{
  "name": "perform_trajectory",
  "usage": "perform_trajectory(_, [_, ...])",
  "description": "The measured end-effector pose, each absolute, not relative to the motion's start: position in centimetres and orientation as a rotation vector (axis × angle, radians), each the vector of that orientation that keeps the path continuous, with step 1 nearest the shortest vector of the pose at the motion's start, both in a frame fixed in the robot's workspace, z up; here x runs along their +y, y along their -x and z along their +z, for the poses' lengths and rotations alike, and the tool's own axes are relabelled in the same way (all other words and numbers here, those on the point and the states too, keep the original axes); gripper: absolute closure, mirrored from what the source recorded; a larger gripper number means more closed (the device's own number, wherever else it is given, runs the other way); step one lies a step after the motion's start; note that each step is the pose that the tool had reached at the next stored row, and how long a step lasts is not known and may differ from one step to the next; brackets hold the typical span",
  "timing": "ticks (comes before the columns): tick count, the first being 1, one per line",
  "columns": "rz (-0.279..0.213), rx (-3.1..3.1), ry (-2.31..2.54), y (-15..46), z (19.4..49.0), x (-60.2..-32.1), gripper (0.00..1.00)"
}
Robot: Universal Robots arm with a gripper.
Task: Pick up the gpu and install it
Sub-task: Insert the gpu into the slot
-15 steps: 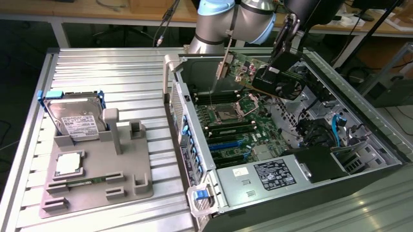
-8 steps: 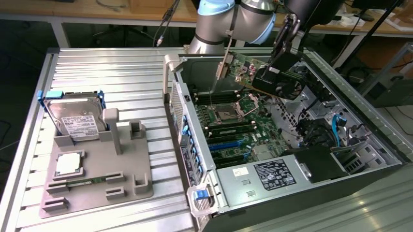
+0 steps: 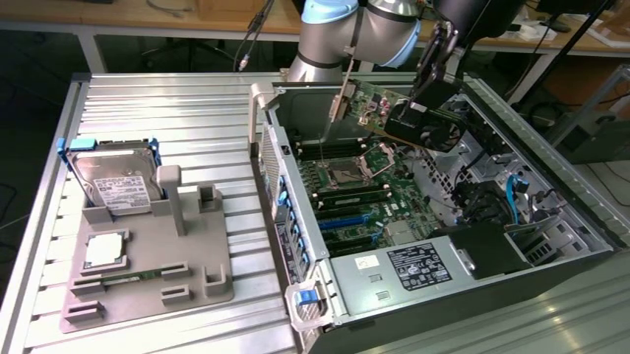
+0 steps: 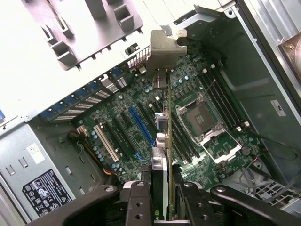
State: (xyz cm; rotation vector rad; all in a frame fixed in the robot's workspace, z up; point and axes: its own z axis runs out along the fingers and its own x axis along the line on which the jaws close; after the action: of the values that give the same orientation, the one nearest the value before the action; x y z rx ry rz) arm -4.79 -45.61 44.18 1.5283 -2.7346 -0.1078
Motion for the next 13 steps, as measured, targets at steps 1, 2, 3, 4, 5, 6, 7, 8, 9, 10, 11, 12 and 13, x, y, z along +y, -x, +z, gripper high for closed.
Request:
perform_trajectory(1, [-0.108,-2.733,-1.531,4.79,44.18,-45.62,0.73])
perform_trajectory(2, [-0.108,-2.732,-1.533,4.8,44.18,-45.61,0.73])
perform_trajectory(3, [-0.108,-2.731,-1.534,4.79,44.18,-45.61,0.73])
perform_trajectory(4, [-0.108,-2.729,-1.537,4.8,44.18,-45.61,0.73])
perform_trajectory(5, [-0.108,-2.728,-1.539,4.8,44.18,-45.61,0.73])
perform_trajectory(6, [-0.108,-2.727,-1.541,4.8,44.18,-45.61,0.73])
perform_trajectory(7, [-0.108,-2.726,-1.543,4.8,44.18,-45.61,0.73])
perform_trajectory(8, [-0.108,-2.725,-1.545,4.79,44.18,-45.61,0.73])
perform_trajectory(9, [-0.108,-2.724,-1.547,4.79,44.18,-45.61,0.73])
perform_trajectory(10, [-0.108,-2.723,-1.548,4.79,44.18,-45.61,0.73])
perform_trajectory(11, [-0.108,-2.722,-1.55,4.79,44.18,-45.61,0.73])
perform_trajectory(12, [-0.108,-2.721,-1.551,4.79,44.18,-45.61,0.73])
perform_trajectory(13, [-0.108,-2.72,-1.552,4.79,44.18,-45.62,0.73])
